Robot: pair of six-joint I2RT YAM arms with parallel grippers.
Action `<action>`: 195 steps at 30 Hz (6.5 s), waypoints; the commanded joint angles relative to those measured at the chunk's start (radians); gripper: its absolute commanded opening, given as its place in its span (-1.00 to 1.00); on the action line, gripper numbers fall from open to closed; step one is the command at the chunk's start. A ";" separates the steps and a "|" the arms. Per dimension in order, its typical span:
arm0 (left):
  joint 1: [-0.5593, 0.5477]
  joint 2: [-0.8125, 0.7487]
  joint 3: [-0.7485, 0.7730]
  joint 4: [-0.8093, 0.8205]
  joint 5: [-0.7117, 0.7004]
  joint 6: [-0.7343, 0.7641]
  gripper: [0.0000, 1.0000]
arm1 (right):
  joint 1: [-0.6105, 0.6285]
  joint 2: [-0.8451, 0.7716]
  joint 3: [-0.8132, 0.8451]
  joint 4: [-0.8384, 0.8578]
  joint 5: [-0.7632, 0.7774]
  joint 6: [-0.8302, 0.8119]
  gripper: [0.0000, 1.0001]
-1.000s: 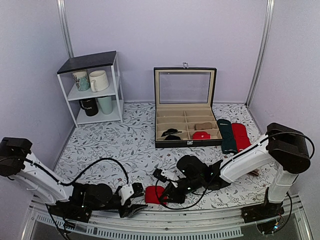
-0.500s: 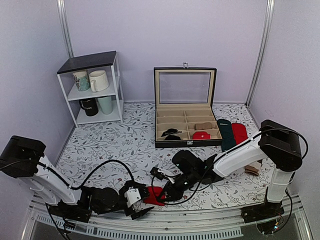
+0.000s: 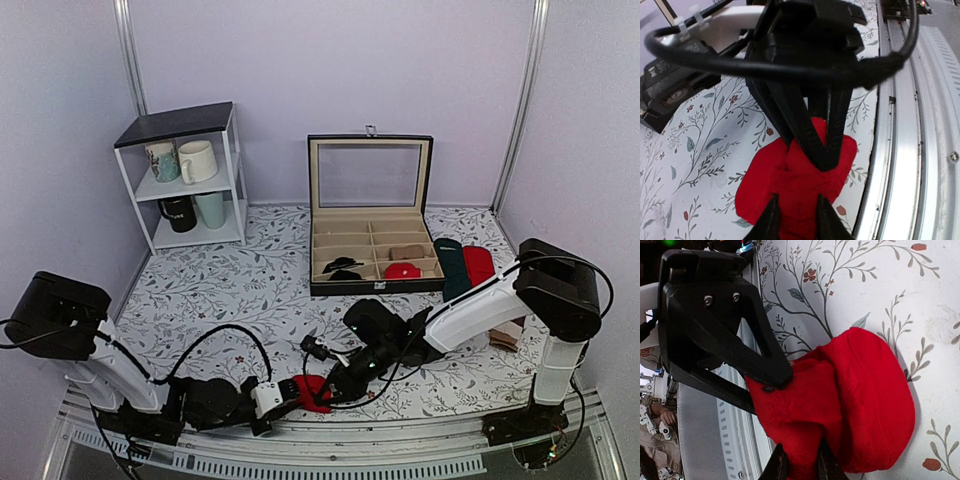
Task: Roll the socks
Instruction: Roll the sock at the center of the board.
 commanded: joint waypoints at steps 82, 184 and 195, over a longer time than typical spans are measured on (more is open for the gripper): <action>0.234 0.105 0.034 -0.178 0.478 -0.339 -0.51 | 0.201 -0.014 -0.264 0.301 0.553 -0.420 -0.60; 0.094 0.104 0.001 -0.212 0.216 -0.351 -0.94 | 0.011 -0.236 -0.170 0.140 0.426 -0.329 0.10; 0.124 0.137 0.019 -0.236 0.280 -0.366 -0.94 | 0.031 -0.390 -0.285 0.210 0.307 -0.520 0.43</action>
